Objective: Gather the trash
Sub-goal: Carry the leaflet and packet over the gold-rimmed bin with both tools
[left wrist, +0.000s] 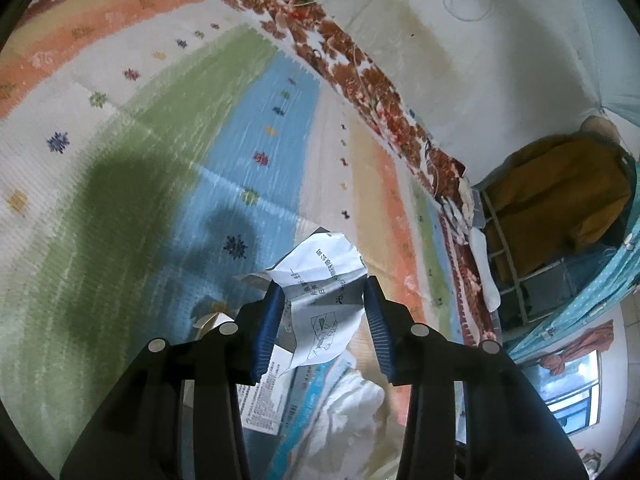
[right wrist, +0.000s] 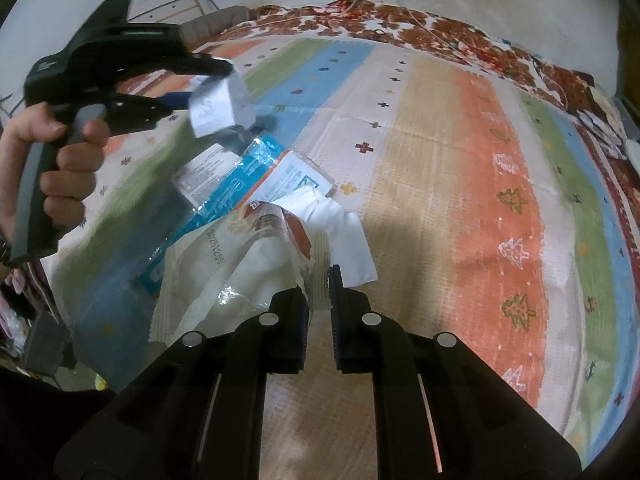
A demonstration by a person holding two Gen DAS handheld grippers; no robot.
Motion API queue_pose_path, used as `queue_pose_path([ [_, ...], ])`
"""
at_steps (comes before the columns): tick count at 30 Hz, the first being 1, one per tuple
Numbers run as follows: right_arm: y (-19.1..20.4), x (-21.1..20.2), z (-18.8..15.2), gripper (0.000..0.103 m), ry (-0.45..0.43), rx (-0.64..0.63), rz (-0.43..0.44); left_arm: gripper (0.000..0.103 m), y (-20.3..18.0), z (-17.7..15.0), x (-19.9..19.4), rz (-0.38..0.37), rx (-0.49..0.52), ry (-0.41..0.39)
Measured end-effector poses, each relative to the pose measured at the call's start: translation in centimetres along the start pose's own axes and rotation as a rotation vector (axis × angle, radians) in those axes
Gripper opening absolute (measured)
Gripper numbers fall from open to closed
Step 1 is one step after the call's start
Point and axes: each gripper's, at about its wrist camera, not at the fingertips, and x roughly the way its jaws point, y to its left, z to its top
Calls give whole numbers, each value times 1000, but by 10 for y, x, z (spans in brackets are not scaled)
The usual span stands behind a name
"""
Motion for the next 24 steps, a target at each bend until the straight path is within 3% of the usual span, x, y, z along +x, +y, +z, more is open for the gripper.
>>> queue_pose_path([
  [9,3,-19,6,9,-16,21,10,40,-15,-7,-26,37,27,-1],
  [19,7,-50,7,9,-28,47,26,40,-61,-31,-64,67,115,2],
  [24,12,-71,7,9,-42,61,32,40,-80,-50,-89,43,167,2],
])
